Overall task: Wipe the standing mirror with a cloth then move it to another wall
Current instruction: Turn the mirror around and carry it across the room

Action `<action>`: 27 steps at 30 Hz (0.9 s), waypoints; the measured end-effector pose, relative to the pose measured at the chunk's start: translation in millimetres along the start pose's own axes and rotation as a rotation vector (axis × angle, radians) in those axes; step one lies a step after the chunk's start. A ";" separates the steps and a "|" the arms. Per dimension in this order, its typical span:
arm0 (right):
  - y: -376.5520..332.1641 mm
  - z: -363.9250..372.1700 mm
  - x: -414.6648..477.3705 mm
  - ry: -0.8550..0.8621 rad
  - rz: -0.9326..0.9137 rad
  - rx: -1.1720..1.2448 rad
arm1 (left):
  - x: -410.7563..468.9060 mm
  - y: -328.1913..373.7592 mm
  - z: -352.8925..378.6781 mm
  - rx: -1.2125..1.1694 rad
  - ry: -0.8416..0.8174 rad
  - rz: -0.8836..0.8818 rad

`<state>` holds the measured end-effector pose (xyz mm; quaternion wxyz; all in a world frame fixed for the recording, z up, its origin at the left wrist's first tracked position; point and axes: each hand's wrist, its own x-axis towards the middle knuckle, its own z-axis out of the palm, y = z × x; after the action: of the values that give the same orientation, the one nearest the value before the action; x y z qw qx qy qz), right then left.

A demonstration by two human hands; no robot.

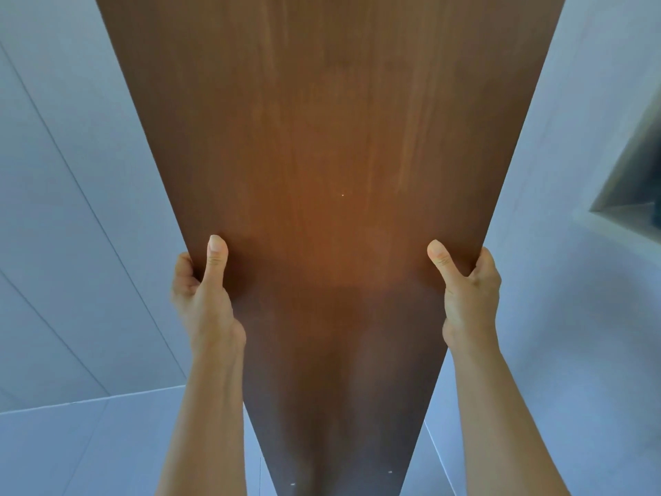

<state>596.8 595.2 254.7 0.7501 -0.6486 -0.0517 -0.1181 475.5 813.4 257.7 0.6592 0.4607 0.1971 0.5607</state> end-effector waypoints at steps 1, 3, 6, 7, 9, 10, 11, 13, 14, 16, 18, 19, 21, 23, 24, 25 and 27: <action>3.0 8.3 8.5 0.003 0.000 0.002 | 10.4 -6.7 4.6 0.002 0.000 -0.005; 8.4 22.3 22.1 -0.003 -0.006 0.010 | 27.6 -18.3 10.3 0.009 0.000 0.003; 18.5 41.2 43.2 0.033 0.003 0.012 | 57.3 -36.9 22.9 0.024 -0.039 -0.003; 22.7 46.7 51.5 0.040 0.004 0.021 | 66.3 -42.8 28.7 0.021 -0.049 -0.003; 30.5 57.2 67.2 0.037 0.013 0.036 | 81.2 -54.7 39.5 0.020 -0.060 0.002; 34.5 63.0 74.6 0.036 0.015 0.040 | 88.1 -60.2 45.3 0.025 -0.065 0.003; 38.5 67.1 79.9 0.038 0.017 0.038 | 94.1 -65.4 49.1 0.029 -0.069 0.006; 52.1 79.5 106.4 0.044 0.020 0.031 | 113.8 -85.2 67.5 0.039 -0.069 0.000; 54.4 82.3 111.1 0.046 0.021 0.030 | 118.0 -88.1 70.7 0.044 -0.075 -0.002; 63.0 91.9 132.0 0.038 0.030 0.031 | 129.2 -100.2 84.8 0.041 -0.076 0.010; 71.9 102.0 155.6 0.031 0.038 0.025 | 142.3 -112.5 101.0 0.048 -0.061 0.019; 77.2 108.8 169.6 0.028 0.044 0.020 | 150.3 -120.3 110.6 0.050 -0.059 0.023; 83.8 121.3 189.9 0.008 0.057 0.011 | 163.7 -131.1 121.0 0.057 -0.054 0.032; 89.3 134.0 209.1 -0.017 0.058 0.012 | 177.9 -141.9 128.7 0.049 -0.031 0.041; 91.4 139.2 214.5 -0.022 0.058 0.019 | 182.9 -145.7 130.5 0.047 -0.027 0.051; 90.0 141.3 215.8 -0.028 0.054 0.019 | 183.6 -144.7 131.7 0.051 -0.023 0.048; 100.4 159.1 234.8 -0.034 0.059 0.020 | 202.7 -159.0 139.1 0.067 0.000 0.046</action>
<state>860.3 739.3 236.9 0.7586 -0.6443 -0.0465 -0.0847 731.6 954.8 247.2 0.6301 0.4870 0.2052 0.5690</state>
